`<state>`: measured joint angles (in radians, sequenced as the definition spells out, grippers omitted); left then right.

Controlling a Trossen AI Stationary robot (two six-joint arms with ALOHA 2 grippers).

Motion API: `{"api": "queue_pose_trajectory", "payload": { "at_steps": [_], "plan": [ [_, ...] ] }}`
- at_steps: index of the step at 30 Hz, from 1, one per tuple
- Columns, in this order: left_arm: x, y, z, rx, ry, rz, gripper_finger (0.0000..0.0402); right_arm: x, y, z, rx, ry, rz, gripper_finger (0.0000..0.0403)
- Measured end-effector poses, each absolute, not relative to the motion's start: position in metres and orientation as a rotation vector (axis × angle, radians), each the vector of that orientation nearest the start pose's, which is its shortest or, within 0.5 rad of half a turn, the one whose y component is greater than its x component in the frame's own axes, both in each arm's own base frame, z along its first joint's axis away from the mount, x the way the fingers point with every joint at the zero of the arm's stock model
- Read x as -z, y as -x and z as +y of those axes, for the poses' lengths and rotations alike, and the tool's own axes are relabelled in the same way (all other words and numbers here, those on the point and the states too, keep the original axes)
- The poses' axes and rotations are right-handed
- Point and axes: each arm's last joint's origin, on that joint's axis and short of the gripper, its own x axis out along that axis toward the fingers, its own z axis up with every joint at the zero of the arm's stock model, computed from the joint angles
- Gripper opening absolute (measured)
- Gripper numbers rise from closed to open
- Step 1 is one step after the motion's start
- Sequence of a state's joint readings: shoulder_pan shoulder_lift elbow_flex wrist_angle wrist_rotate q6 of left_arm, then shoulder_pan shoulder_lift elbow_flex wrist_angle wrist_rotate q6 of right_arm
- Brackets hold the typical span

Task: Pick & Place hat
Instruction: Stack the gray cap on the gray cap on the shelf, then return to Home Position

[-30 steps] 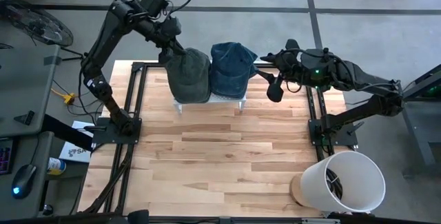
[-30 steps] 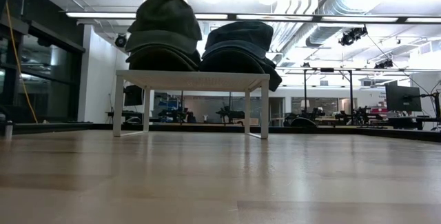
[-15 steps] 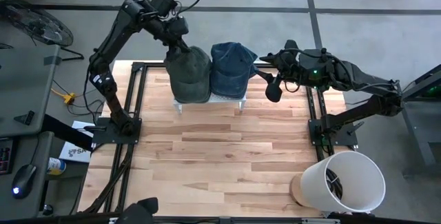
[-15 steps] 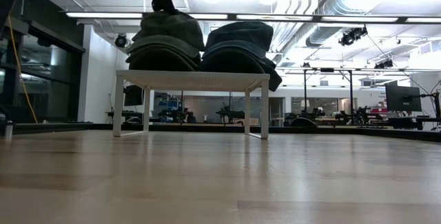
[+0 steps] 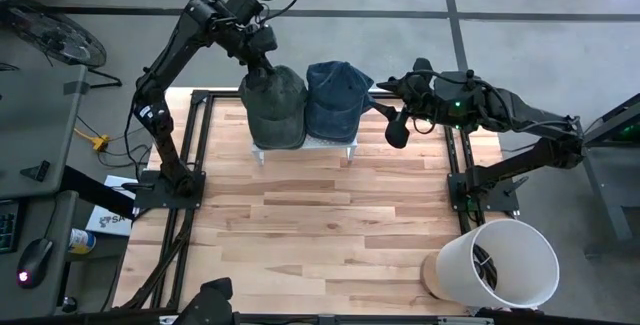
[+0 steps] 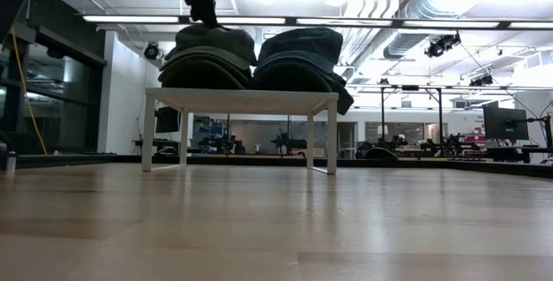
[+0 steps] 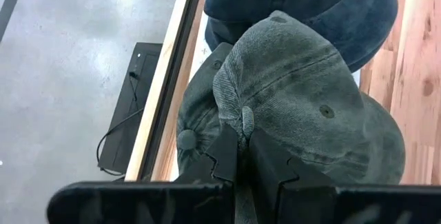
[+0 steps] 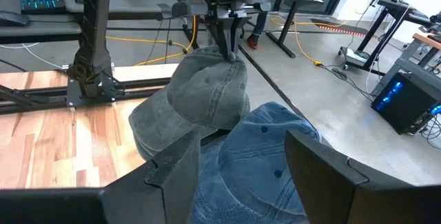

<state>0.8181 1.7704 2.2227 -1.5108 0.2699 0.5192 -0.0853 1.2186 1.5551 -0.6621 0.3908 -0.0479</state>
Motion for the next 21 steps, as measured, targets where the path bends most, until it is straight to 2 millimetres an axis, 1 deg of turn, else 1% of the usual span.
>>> {"api": "queue_pose_trajectory", "payload": {
  "at_steps": [5, 8, 10, 13, 16, 18, 21],
  "plan": [
    [-0.438, -0.222, 0.226, -0.249, 0.080, 1.005, 0.0017, -0.459, -0.228, -0.030, 0.463, 0.096, 0.336, 0.0206],
    [-0.438, -0.222, 0.227, -0.257, 0.073, 1.003, 0.0034, -0.459, -0.228, -0.030, 0.458, 0.096, 0.336, 0.0206],
    [-0.439, -0.223, 0.228, -0.261, 0.062, 0.991, 0.0060, -0.459, -0.228, -0.030, 0.457, 0.095, 0.336, 0.0206],
    [-0.441, -0.223, 0.227, -0.268, 0.053, 0.981, 0.0111, -0.459, -0.228, -0.030, 0.456, 0.095, 0.336, 0.0206],
    [-0.450, -0.219, 0.223, -0.275, 0.021, 0.957, 0.0155, -0.459, -0.228, -0.030, 0.456, 0.096, 0.338, 0.0206],
    [-0.455, -0.217, 0.221, -0.285, 0.003, 0.939, 0.0176, -0.458, -0.228, -0.030, 0.456, 0.097, 0.345, 0.0206],
    [-0.463, -0.214, 0.218, -0.310, -0.024, 0.917, 0.0196, -0.457, -0.228, -0.030, 0.455, 0.099, 0.352, 0.0206]
  ]
}}
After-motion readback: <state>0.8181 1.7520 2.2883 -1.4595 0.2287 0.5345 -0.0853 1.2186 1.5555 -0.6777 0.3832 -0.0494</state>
